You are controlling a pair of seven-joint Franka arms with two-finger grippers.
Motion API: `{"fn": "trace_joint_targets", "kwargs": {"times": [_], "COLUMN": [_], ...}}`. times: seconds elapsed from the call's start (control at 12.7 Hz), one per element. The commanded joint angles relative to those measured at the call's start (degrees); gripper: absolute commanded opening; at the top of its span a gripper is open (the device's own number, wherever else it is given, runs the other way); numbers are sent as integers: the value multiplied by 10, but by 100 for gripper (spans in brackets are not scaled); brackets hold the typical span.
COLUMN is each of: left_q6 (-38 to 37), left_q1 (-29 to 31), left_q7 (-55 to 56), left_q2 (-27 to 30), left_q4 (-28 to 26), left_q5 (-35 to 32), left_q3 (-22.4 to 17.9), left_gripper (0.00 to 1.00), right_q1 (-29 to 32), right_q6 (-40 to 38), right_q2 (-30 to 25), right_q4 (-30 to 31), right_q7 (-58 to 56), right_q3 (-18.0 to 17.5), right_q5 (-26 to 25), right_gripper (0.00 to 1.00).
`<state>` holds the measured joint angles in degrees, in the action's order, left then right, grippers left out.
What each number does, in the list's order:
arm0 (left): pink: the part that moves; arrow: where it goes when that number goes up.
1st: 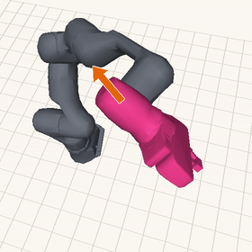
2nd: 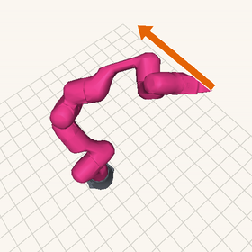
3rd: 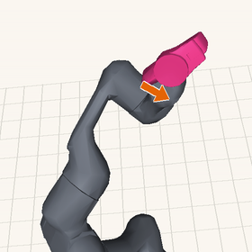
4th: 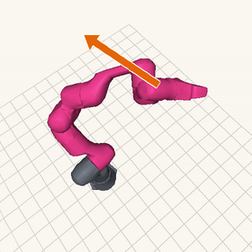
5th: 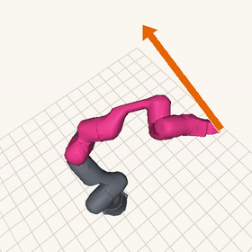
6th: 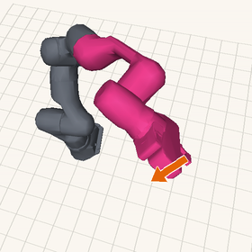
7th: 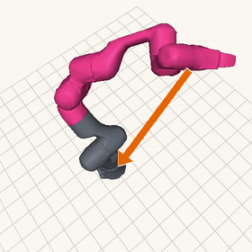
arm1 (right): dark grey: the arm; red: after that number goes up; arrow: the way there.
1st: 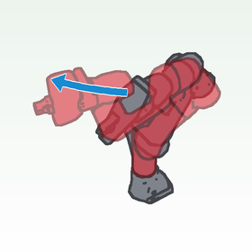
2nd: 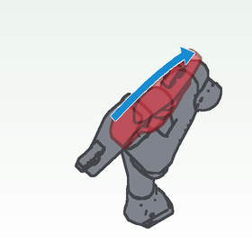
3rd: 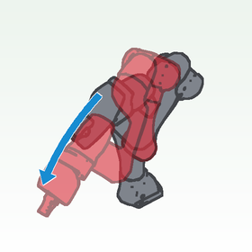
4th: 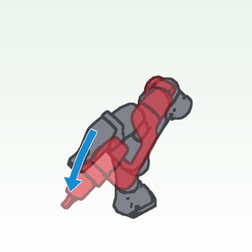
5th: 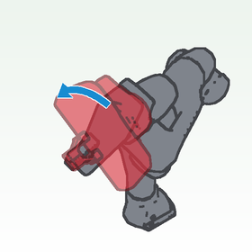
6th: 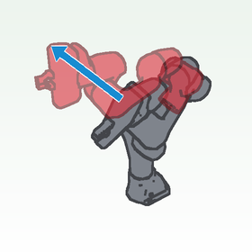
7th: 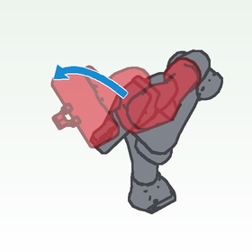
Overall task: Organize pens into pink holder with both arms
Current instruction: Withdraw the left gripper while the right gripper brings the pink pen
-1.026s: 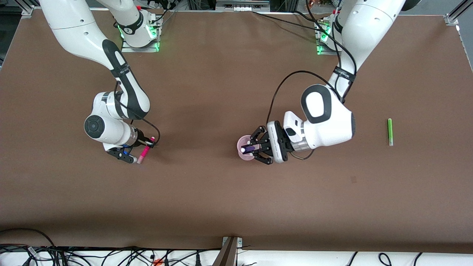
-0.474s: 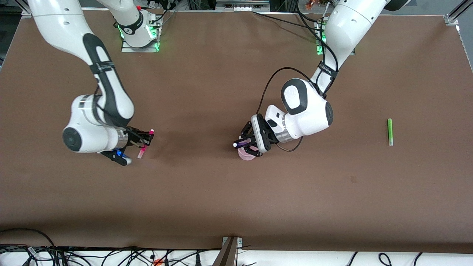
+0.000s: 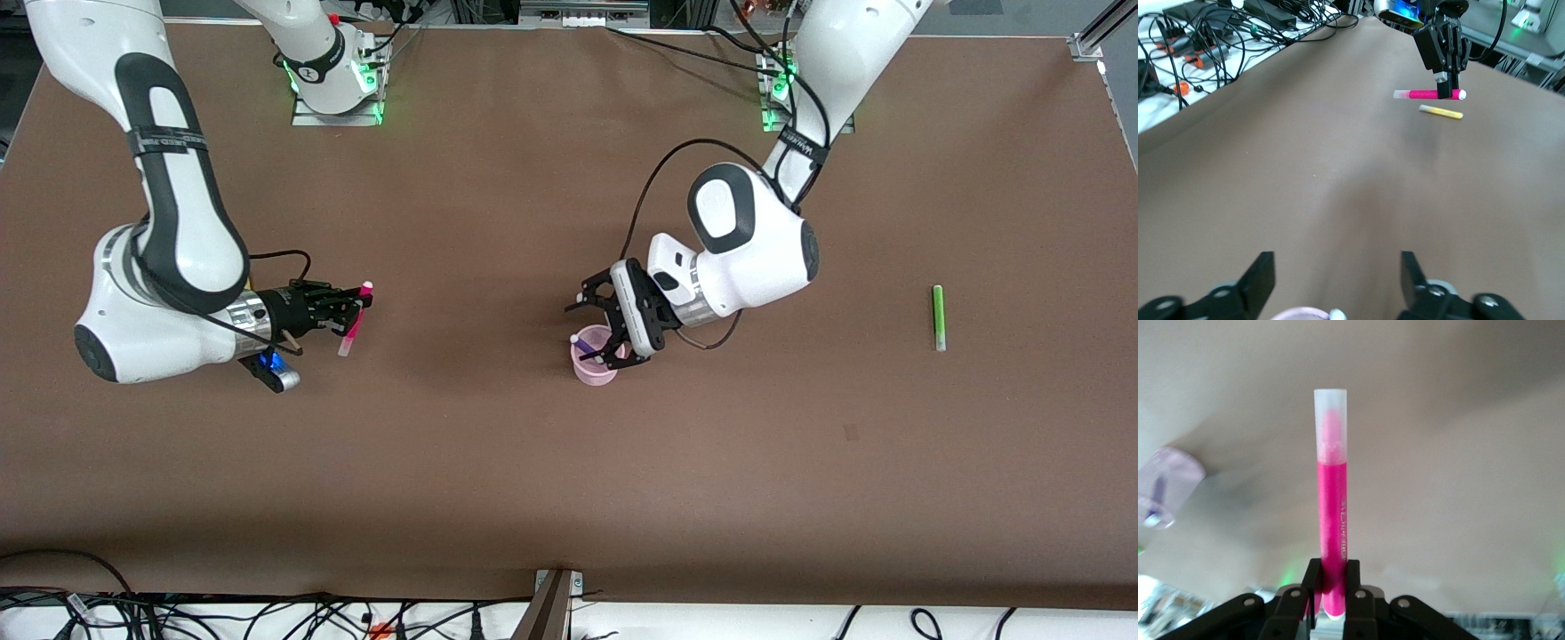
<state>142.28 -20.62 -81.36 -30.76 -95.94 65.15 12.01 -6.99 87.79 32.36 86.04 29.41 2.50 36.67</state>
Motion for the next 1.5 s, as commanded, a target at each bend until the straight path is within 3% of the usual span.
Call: {"fn": "trace_joint_targets", "kwargs": {"times": [0.0,0.24,0.47,0.71,0.87,1.03,1.26,1.42], "left_q6": [-61,-192,-364,-486,-524,-551,-545,-548], "left_q1": [25,60,93,115,127,144,171,186], "left_q7": [59,233,363,478,566,647,724,733], "left_q2": [30,57,70,71,71,75,86,90], "left_q4": [-28,-11,43,74,98,113,140,181], "left_q5": [-5,-158,-311,-456,-553,-599,-661,-704], "left_q3": [-4,-5,-7,-9,-11,-16,-27,-30], "left_gripper": [100,100,100,100,100,100,100,100], "right_q1": [5,-23,-64,-128,-184,-237,-296,-301], "right_q6": [-36,-30,14,102,204,313,426,435], "right_q2": [6,17,25,26,46,82,139,157], "right_q4": [-27,-22,-11,23,16,-14,-106,-133], "right_q7": [55,103,126,136,177,184,262,279], "right_q3": [-8,-10,-10,-10,-10,-10,-10,-10], "right_q5": [93,217,292,371,438,505,524,524], "right_gripper": [0,0,0,0,0,0,0,0]}}
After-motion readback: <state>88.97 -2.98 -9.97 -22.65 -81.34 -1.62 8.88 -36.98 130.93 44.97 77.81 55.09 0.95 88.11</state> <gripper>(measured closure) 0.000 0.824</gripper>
